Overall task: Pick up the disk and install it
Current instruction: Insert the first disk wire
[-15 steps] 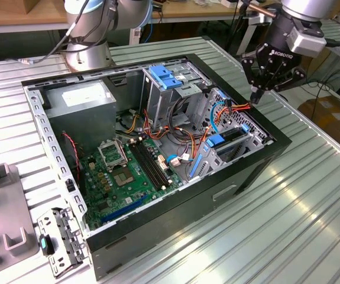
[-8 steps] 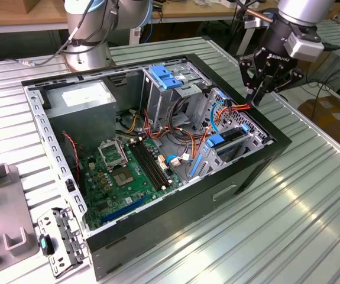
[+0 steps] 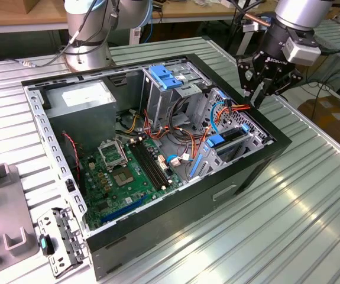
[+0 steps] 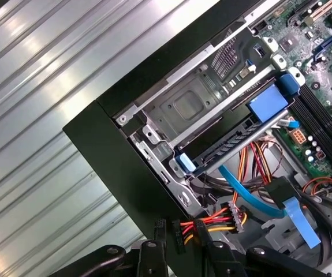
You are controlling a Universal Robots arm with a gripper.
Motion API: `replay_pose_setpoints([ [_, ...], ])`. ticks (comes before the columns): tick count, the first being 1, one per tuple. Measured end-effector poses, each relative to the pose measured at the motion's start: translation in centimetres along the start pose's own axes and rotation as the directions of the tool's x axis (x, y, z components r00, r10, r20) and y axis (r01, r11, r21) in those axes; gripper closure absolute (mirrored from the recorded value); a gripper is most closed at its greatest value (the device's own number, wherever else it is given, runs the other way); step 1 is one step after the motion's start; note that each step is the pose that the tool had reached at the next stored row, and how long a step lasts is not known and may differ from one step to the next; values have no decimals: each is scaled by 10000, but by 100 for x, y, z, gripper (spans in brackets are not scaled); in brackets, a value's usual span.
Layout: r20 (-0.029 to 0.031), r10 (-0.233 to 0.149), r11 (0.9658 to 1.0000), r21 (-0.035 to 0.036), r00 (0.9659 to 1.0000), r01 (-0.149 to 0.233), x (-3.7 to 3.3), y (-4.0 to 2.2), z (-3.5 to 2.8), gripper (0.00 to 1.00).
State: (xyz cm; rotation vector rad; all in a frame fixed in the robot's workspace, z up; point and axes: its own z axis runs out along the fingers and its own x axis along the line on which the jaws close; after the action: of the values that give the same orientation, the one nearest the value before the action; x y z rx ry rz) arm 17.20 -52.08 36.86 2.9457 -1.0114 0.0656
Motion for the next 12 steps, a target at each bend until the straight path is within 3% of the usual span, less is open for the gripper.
replay_pose_setpoints([
  [5, -5, -71, 10000, 4, 10000, 71, -1, 0, 32, 69],
  [7, -5, -83, 10000, 7, 10000, 83, -1, -1, 18, 82],
  [12, -4, -84, 10000, 8, 10000, 84, -1, -2, -2, 83],
])
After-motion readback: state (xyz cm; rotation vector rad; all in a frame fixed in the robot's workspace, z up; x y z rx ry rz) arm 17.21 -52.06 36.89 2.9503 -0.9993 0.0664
